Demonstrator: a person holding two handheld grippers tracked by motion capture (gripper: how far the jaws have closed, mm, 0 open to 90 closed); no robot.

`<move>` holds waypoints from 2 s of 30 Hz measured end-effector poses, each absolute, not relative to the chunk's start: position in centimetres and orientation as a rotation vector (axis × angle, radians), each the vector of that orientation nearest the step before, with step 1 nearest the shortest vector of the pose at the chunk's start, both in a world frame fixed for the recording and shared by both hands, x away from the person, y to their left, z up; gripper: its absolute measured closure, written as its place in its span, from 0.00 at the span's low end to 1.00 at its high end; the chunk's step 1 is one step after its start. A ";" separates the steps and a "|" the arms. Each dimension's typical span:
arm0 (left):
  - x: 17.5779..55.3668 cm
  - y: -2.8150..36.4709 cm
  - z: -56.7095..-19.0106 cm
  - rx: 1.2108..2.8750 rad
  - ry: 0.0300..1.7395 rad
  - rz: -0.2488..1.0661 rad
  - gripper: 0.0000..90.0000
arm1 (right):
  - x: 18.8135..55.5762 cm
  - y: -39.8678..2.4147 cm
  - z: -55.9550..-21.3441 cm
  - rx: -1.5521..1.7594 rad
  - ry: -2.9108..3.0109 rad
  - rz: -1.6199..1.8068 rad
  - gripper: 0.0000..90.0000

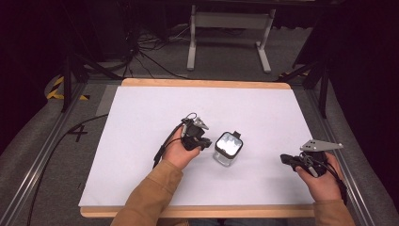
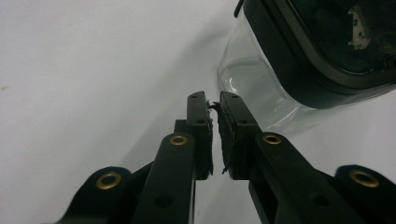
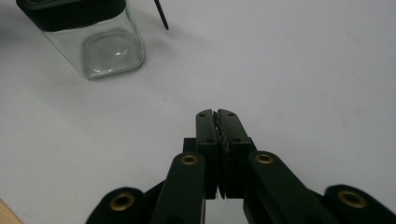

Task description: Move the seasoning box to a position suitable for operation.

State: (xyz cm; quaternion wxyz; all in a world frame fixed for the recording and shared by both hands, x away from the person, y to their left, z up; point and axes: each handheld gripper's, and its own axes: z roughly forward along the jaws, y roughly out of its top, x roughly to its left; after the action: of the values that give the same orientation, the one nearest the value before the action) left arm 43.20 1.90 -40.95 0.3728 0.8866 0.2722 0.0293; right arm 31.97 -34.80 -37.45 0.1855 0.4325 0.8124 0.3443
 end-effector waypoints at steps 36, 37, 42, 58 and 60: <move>40.1 -0.6 -40.3 2.390 0.555 -0.021 0.99 | 32.8 -33.3 -37.6 1.163 2.356 0.997 0.97; 39.8 -0.7 -40.3 2.393 0.556 -0.019 0.99 | 32.8 -33.3 -37.6 1.164 2.356 0.996 0.97; 39.5 -1.0 -40.2 2.409 0.531 -0.030 0.99 | 32.8 -33.2 -37.6 1.162 2.355 0.998 0.98; 39.4 0.6 -37.8 2.360 0.543 -0.012 0.86 | 32.9 -33.3 -37.7 1.162 2.356 0.997 0.98; 39.3 0.8 -37.4 2.354 0.537 -0.002 0.86 | 32.8 -33.2 -37.6 1.164 2.358 1.003 0.98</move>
State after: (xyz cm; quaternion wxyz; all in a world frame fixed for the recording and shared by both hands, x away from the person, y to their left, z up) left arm 39.26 0.77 -37.43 0.3558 0.9112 0.2077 -0.0006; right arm 32.77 -33.23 -37.62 0.1629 0.4081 0.8265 0.3518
